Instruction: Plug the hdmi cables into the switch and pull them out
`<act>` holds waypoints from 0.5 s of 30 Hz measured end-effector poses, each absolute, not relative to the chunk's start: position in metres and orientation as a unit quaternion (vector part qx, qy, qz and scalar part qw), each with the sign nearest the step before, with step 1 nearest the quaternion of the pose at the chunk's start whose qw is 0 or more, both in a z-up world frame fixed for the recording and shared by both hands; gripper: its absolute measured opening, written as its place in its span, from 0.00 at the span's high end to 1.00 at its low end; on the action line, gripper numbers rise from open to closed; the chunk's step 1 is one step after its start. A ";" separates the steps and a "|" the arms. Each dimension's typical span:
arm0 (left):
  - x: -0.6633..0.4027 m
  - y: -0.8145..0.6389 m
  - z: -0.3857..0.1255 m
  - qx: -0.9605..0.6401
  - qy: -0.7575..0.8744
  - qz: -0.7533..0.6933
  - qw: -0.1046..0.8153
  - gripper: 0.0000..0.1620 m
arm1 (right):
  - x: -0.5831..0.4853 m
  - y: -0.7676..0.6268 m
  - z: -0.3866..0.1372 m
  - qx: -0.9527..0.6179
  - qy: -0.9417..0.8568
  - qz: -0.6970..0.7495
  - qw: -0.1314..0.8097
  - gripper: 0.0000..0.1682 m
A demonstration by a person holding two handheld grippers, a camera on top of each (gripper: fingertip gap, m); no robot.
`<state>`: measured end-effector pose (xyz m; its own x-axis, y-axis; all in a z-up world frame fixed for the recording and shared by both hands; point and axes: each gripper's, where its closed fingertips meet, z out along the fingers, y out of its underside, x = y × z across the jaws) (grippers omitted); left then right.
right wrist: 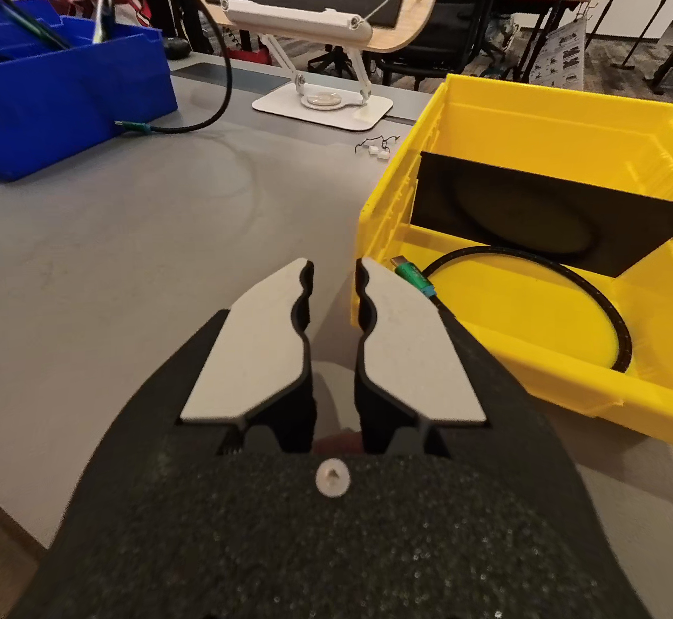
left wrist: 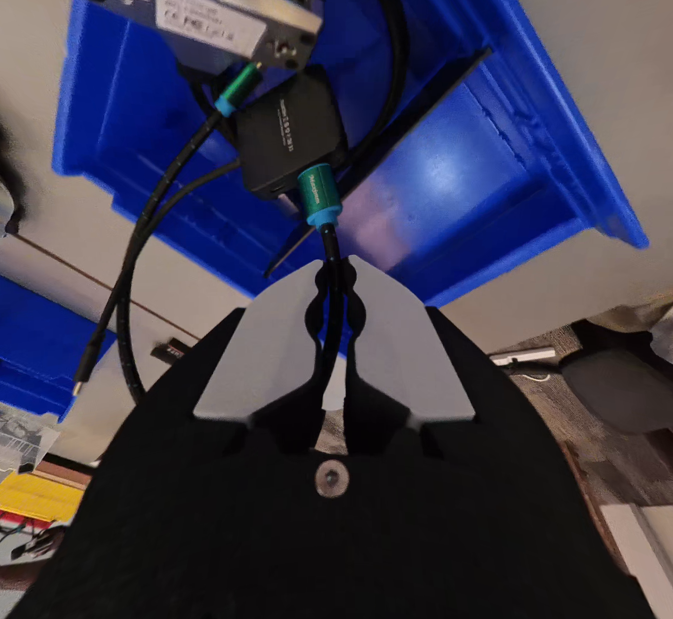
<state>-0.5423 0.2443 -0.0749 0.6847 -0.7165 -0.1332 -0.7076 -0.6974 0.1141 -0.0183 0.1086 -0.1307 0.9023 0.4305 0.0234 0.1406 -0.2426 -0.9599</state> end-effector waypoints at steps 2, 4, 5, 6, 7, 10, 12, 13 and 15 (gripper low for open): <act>-0.552 0.234 -0.056 0.917 -0.390 -0.087 0.017 0.96 | -0.020 0.109 -0.130 -0.777 -0.186 0.121 0.589 0.88; -0.560 0.225 -0.037 0.917 -0.388 -0.088 0.001 0.96 | -0.023 0.109 -0.130 -0.777 -0.190 0.118 0.589 0.88; -0.564 0.222 -0.027 0.918 -0.386 -0.091 -0.011 0.96 | -0.024 0.110 -0.130 -0.776 -0.192 0.116 0.590 0.88; -0.565 0.219 -0.017 0.920 -0.381 -0.089 -0.028 0.96 | -0.025 0.110 -0.128 -0.774 -0.195 0.115 0.592 0.88; -0.565 0.217 -0.007 0.923 -0.374 -0.083 -0.048 0.96 | -0.028 0.109 -0.127 -0.771 -0.199 0.116 0.594 0.88; -0.559 0.208 0.019 0.921 -0.369 -0.068 -0.105 0.96 | -0.042 0.107 -0.121 -0.759 -0.219 0.120 0.602 0.88; -0.543 0.197 0.035 0.916 -0.375 -0.041 -0.133 0.96 | -0.060 0.105 -0.111 -0.739 -0.254 0.134 0.609 0.87; -0.531 0.191 0.042 0.911 -0.384 -0.024 -0.145 0.96 | -0.072 0.104 -0.101 -0.722 -0.283 0.145 0.615 0.87; -0.505 0.181 0.055 0.896 -0.410 -0.014 -0.169 0.96 | -0.102 0.104 -0.082 -0.688 -0.340 0.180 0.615 0.81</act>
